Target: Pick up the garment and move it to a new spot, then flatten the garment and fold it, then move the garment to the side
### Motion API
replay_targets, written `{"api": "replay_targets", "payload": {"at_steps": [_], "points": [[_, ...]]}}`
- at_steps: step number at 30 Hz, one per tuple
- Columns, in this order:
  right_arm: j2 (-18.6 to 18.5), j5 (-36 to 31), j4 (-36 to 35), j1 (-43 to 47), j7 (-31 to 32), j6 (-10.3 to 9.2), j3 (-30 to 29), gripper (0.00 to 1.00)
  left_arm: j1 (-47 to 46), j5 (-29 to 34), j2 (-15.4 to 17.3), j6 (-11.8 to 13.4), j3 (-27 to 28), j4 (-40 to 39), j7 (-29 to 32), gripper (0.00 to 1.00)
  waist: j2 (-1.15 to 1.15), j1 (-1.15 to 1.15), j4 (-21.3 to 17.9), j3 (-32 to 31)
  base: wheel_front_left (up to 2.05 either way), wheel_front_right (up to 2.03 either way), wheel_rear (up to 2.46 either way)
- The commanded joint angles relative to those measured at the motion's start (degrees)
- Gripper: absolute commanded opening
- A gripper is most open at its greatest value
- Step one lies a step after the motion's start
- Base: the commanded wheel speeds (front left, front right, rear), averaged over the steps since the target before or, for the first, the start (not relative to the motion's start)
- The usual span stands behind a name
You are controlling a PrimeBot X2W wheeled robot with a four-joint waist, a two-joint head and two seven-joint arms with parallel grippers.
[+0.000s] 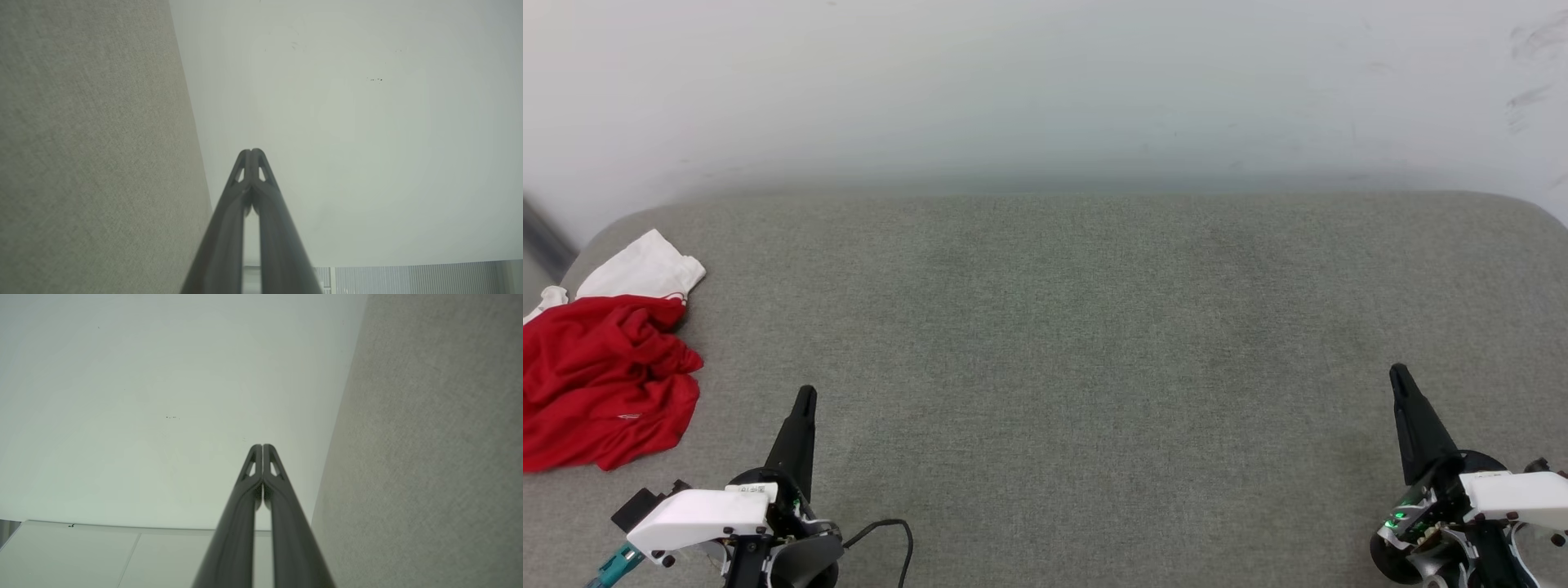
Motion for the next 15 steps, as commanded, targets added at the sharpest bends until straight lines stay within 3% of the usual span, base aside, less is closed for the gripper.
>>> {"api": "replay_targets", "payload": {"at_steps": [1,10,11,15], "points": [[0.2,-0.28,0.06,-0.77,0.08,-0.02,0.01,0.0,-0.47,0.13,-0.06,-0.09,0.18,0.05,0.14,0.0,0.0,0.0,0.0,0.0,0.0,0.0,0.0],[-0.01,-0.01,0.14,0.12,-0.06,0.0,0.01,0.0,0.08,-0.01,0.0,0.01,-0.05,0.15,-0.05,0.0,0.0,0.0,0.0,0.0,0.0,0.0,0.0],[0.0,-0.03,0.5,0.43,-0.09,0.0,0.05,1.0,0.29,-0.01,-0.04,0.01,-0.14,0.5,-0.09,1.0,0.0,0.0,0.0,0.0,0.0,0.0,0.0],[0.03,-0.37,0.68,1.08,-0.8,-0.01,0.22,1.0,0.8,-0.01,-0.1,0.02,-0.53,0.28,-0.81,1.0,0.0,0.0,-0.01,0.01,0.0,0.0,0.0]]}}
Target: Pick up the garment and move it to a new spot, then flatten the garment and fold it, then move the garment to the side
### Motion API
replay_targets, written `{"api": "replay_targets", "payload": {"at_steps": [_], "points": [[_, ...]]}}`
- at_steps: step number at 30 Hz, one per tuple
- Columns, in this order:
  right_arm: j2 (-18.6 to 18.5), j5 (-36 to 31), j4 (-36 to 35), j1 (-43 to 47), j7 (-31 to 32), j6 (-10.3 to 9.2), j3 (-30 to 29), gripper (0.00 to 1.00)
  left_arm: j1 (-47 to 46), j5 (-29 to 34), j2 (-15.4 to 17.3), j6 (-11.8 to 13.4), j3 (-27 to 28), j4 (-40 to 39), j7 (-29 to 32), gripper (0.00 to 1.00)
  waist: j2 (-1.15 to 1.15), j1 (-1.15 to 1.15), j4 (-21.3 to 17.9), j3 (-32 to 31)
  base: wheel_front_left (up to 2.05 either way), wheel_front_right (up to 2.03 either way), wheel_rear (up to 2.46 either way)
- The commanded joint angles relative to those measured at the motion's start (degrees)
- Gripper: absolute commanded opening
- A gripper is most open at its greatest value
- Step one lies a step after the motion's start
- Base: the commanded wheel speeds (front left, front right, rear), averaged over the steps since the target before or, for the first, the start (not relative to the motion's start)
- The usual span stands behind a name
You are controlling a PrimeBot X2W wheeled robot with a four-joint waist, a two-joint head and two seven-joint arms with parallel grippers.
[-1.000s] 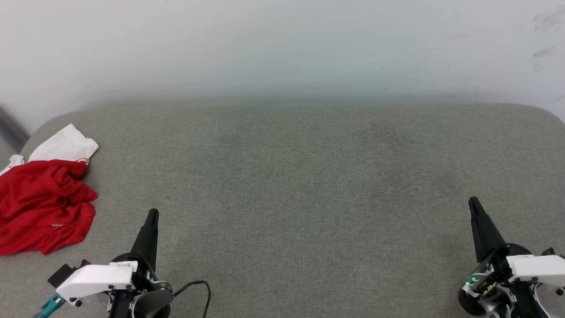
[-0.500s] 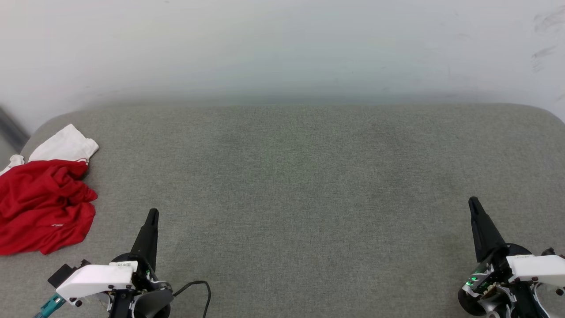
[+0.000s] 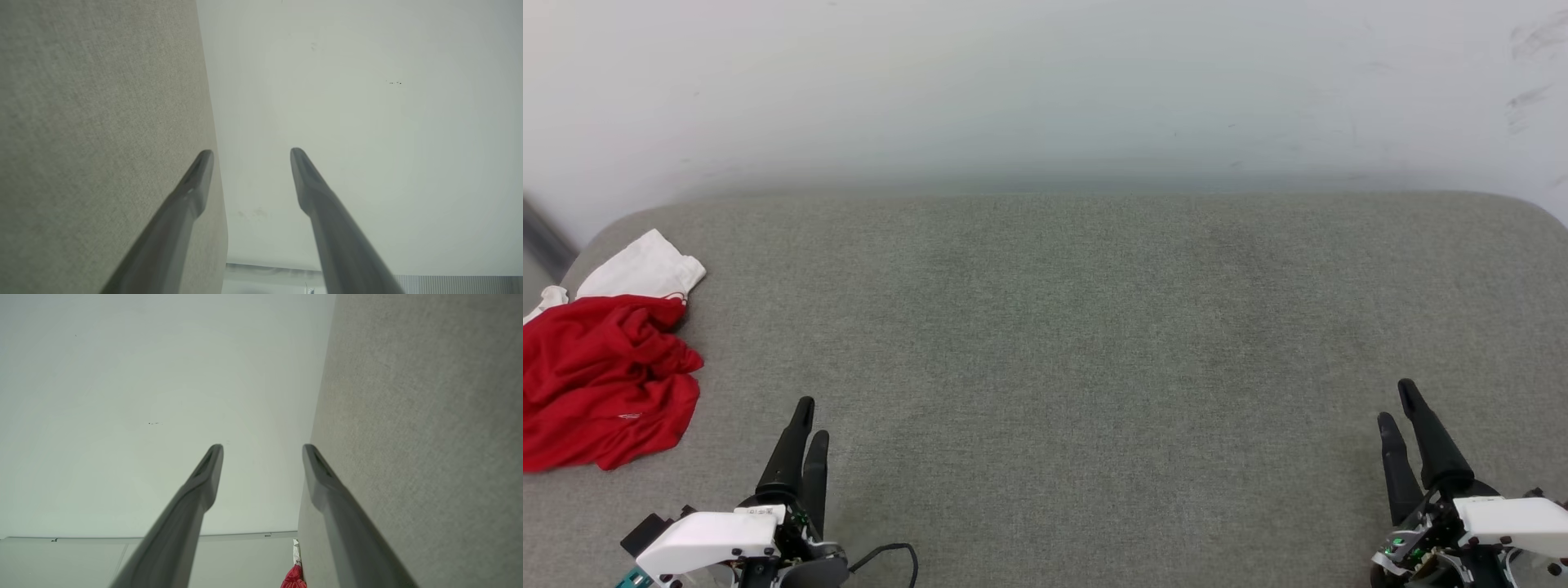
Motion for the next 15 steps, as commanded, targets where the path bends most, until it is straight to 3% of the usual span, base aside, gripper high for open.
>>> {"api": "replay_targets", "payload": {"at_steps": [1,5,15], "points": [[-0.02,-0.56,-1.03,-0.94,-0.42,0.01,0.08,1.0,-1.06,-0.01,0.14,-0.01,-0.12,-1.42,-0.45,1.0,0.0,0.0,-0.01,0.01,0.0,0.0,0.0],[-0.01,-2.75,-1.27,-0.42,-1.6,0.01,-0.25,1.0,-0.56,1.78,0.14,-0.01,-0.02,-2.05,-1.62,1.0,0.0,0.0,-0.02,0.05,0.0,0.0,0.0],[0.0,-13.75,-4.43,0.46,-4.28,0.01,-1.55,1.0,-0.36,14.87,0.16,2.38,-0.08,-5.37,-4.32,1.0,0.0,0.0,0.0,0.19,0.0,0.0,0.0]]}}
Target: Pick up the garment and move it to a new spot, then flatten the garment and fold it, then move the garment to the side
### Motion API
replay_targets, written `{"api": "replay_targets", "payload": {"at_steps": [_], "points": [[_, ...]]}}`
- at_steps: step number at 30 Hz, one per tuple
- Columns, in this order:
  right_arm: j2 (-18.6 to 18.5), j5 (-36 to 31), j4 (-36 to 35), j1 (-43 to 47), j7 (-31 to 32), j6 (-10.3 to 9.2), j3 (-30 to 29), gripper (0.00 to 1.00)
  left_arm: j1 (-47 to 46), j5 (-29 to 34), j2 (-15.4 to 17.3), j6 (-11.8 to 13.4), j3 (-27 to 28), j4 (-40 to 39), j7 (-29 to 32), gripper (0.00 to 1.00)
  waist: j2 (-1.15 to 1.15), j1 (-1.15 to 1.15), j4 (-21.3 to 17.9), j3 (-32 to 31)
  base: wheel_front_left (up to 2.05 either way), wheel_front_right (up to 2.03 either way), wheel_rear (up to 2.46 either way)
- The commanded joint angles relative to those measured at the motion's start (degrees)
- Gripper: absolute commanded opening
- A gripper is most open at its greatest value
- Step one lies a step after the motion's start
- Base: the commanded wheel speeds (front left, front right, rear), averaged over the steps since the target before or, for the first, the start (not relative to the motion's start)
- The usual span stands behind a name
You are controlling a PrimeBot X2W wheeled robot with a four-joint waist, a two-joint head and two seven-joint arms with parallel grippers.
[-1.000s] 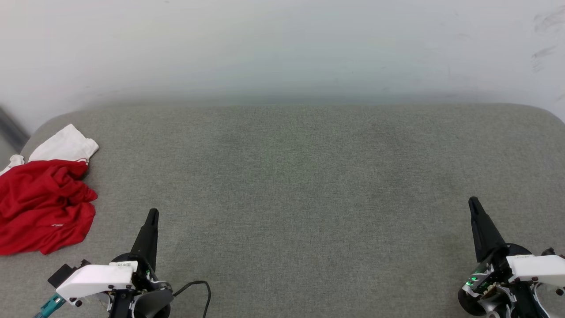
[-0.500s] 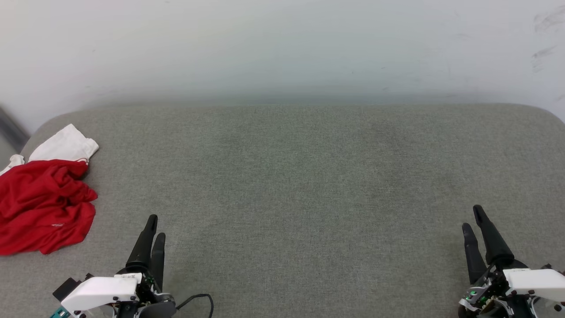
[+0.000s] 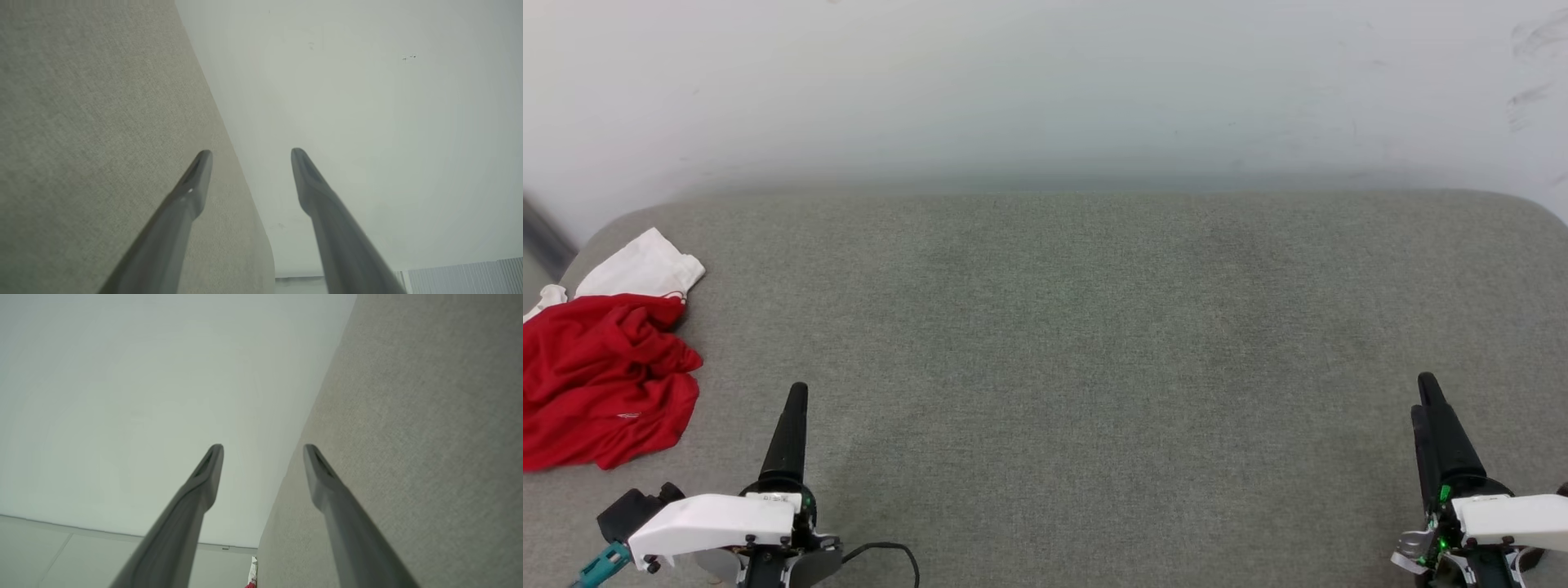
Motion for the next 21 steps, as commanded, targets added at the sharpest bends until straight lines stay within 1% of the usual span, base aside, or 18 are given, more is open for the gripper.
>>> {"api": "replay_targets", "payload": {"at_steps": [1,10,16,21], "points": [[-0.05,-2.04,-1.69,-0.36,-0.57,0.0,-0.13,1.0,-0.53,2.27,0.15,0.4,-0.22,-1.59,-0.45,1.0,0.0,0.0,0.01,0.01,0.0,0.0,0.0],[-0.04,-15.14,-6.29,1.0,-2.73,0.0,0.85,1.0,0.32,15.71,0.16,3.56,-2.88,-4.64,-2.62,1.0,0.0,0.0,0.06,0.14,0.0,0.0,0.0],[-0.03,-22.89,-8.64,1.98,-4.06,0.0,1.92,1.0,0.81,23.02,0.23,5.31,-4.26,-5.16,-3.92,1.0,0.0,0.0,0.08,0.28,0.0,0.0,0.0],[-0.03,-28.49,-9.81,2.9,-5.11,0.0,2.57,1.0,1.15,27.8,0.47,6.64,-5.26,-5.7,-4.96,1.0,0.0,0.0,0.12,0.37,0.0,0.0,0.0]]}}
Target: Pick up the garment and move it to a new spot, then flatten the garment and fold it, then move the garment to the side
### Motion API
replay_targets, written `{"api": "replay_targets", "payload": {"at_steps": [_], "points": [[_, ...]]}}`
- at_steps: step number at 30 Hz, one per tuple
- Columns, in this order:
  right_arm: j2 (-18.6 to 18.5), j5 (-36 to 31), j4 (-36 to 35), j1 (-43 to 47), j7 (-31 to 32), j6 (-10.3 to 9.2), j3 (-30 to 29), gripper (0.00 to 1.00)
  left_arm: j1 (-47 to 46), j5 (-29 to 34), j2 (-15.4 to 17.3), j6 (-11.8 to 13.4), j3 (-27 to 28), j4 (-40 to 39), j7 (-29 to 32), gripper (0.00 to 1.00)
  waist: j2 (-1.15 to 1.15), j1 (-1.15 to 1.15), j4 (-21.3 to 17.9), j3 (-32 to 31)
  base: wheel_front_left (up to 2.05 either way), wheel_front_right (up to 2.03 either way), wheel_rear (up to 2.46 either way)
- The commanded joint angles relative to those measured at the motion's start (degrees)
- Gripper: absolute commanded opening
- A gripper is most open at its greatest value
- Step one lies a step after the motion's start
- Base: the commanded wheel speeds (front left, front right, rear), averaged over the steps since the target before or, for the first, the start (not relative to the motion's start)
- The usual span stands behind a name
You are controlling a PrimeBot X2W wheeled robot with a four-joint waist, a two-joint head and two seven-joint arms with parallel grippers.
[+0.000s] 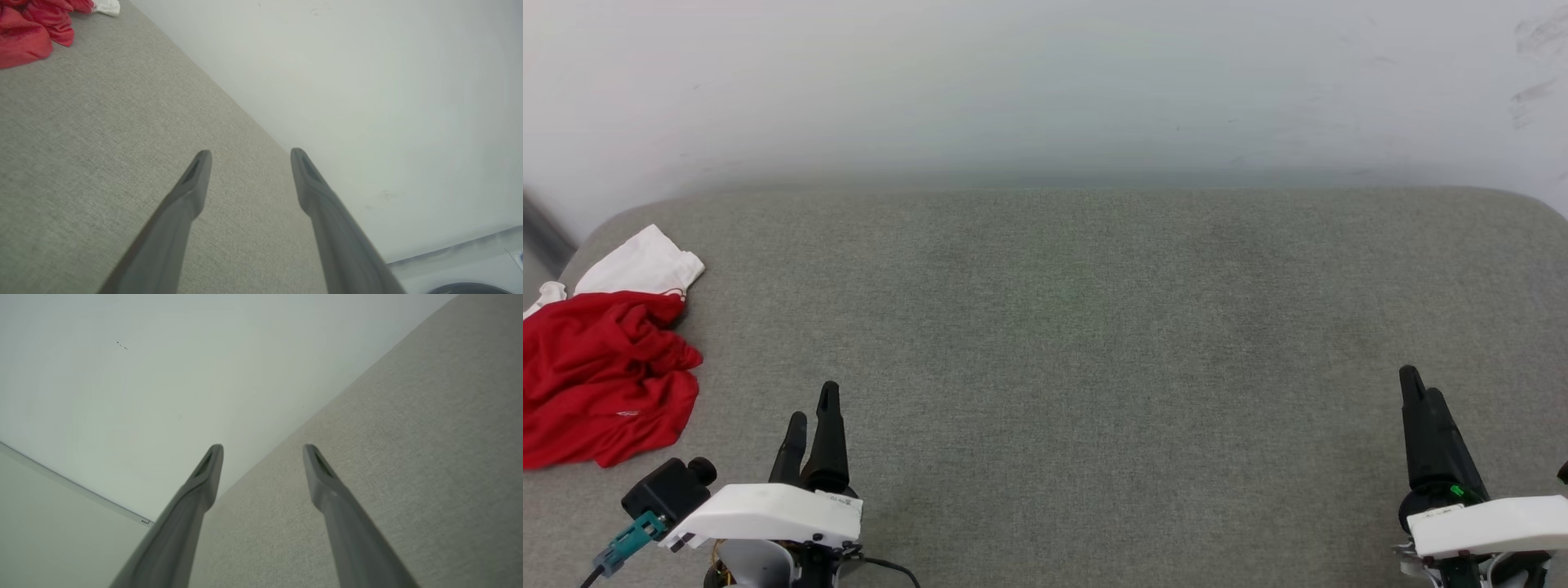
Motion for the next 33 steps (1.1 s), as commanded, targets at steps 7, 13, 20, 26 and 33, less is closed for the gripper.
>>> {"api": "replay_targets", "payload": {"at_steps": [7,13,20,26,33], "points": [[-0.04,-7.46,-1.89,0.97,-1.78,0.0,0.54,1.0,0.33,7.24,1.14,1.76,-1.98,-1.61,-1.75,1.0,0.0,0.0,0.06,0.03,0.0,0.0,0.0],[-0.04,-12.02,-1.92,1.84,-2.92,0.0,0.49,1.0,0.78,11.74,1.67,2.75,-3.76,-1.96,-2.84,1.0,0.0,0.0,0.12,0.05,0.0,0.0,0.0],[-0.03,-17.61,-2.27,2.92,-4.11,0.0,0.95,1.0,1.36,16.64,2.2,3.95,-5.49,-2.27,-4.08,1.0,0.0,0.0,0.21,0.01,0.0,0.0,0.0],[-0.03,-21.78,-2.78,3.5,-5.07,0.0,1.11,1.0,1.66,20.45,2.59,4.84,-6.76,-2.61,-5.06,1.0,0.0,0.0,0.28,0.02,0.0,0.0,0.0],[-0.02,-26.17,-3.26,4.27,-6.17,0.0,1.23,1.0,2.2,24.56,2.98,5.47,-7.8,-2.96,-6.15,1.0,0.0,0.0,0.38,0.04,0.0,0.0,0.0]]}}
